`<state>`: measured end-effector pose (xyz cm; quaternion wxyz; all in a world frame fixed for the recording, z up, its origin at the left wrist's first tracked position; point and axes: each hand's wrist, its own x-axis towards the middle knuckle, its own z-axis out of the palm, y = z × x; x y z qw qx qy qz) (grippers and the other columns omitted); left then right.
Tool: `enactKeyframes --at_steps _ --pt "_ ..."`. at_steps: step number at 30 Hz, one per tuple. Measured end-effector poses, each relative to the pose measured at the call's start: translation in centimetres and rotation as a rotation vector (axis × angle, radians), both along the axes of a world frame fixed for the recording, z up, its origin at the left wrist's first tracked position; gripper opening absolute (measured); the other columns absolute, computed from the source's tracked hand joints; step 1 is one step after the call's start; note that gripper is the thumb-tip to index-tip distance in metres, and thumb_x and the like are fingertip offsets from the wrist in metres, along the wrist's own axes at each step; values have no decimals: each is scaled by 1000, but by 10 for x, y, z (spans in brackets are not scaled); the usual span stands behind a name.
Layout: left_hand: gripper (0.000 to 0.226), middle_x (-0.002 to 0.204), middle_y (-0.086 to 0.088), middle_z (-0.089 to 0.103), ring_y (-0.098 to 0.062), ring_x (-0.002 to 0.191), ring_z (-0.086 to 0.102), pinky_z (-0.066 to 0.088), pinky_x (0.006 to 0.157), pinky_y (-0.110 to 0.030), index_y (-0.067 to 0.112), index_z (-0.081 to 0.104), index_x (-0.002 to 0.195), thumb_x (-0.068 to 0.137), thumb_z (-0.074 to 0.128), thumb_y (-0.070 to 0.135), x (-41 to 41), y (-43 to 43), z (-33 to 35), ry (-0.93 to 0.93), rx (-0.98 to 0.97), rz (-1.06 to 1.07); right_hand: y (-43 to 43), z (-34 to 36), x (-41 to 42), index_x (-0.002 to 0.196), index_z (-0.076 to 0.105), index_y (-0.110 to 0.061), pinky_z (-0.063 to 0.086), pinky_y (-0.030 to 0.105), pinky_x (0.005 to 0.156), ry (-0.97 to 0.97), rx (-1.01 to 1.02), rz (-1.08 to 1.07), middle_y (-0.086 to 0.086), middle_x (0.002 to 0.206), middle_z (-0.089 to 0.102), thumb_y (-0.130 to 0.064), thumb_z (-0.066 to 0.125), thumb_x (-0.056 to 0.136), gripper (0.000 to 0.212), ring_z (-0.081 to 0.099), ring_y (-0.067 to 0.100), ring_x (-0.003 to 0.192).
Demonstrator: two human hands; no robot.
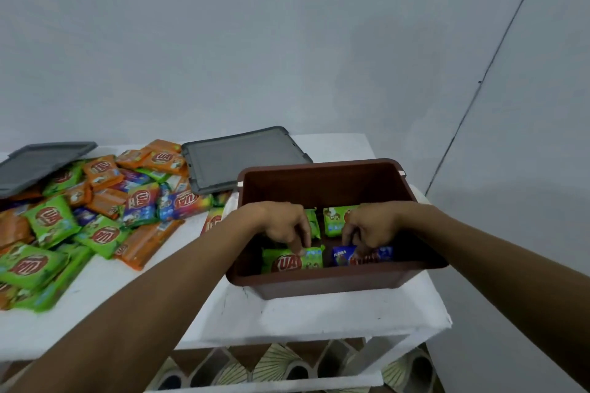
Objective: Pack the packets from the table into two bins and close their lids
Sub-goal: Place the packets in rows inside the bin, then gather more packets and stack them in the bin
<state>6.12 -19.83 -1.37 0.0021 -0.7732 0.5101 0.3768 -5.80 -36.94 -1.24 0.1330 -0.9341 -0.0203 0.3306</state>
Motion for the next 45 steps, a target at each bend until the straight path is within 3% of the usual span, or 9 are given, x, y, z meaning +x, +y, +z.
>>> enactKeyframes --at_steps 6,13,18,22,25,28,33,38,45 --pt "23 103 1 61 -22 100 61 58 85 -41 8 71 112 90 66 11 -4 -1 1 103 74 86 -2 2 2 115 71 -17 45 16 70 20 7 24 -3 108 70 -27 66 90 26 58 6 87" --pt "21 100 -6 73 -16 92 71 60 80 -36 7 69 112 95 59 13 0 1 -2 100 -15 173 -4 1 4 116 70 -16 52 32 92 -49 21 -85 -1 112 70 -27 57 96 26 63 11 101" --pt "18 101 -7 73 -13 86 70 59 77 -28 9 70 107 95 59 18 1 2 8 81 -20 123 -3 3 3 110 71 -14 53 31 88 -111 2 -132 -4 96 72 -22 56 96 22 64 8 89" --pt "23 88 2 74 -6 80 69 55 79 -24 11 71 107 94 61 28 13 20 44 71 -227 63 1 25 9 103 70 -21 45 16 71 -267 75 -162 -18 66 64 -23 56 95 17 59 -7 65" --pt "28 94 2 71 -7 84 69 54 79 -20 12 63 120 95 59 25 29 54 68 189 -359 212 14 45 20 108 68 -24 47 17 72 -337 164 -137 -12 85 73 -31 56 96 19 65 -2 76" --pt "30 108 -7 71 -16 97 70 55 85 -25 14 59 124 96 58 23 53 101 76 318 -502 406 37 58 40 106 68 -21 54 26 79 -441 257 -133 -6 86 75 -31 56 96 18 70 6 79" --pt "24 102 -1 72 -14 90 70 57 80 -27 20 64 117 94 61 29 111 192 59 52 -524 563 102 79 83 104 68 -17 51 23 82 -522 294 -92 -2 85 74 -25 57 96 16 70 12 80" --pt "22 98 -10 72 -24 90 69 56 79 -37 16 66 112 95 59 29 156 261 27 -23 -389 604 168 77 137 111 67 -19 51 33 83 -514 165 6 -2 94 72 -33 56 96 23 66 14 86" --pt "24 115 -3 65 -20 102 61 52 90 -40 20 65 110 92 63 35 205 278 -4 -98 -384 642 228 42 202 108 63 -21 43 27 75 -335 48 69 -5 100 62 -29 55 95 16 58 11 88"
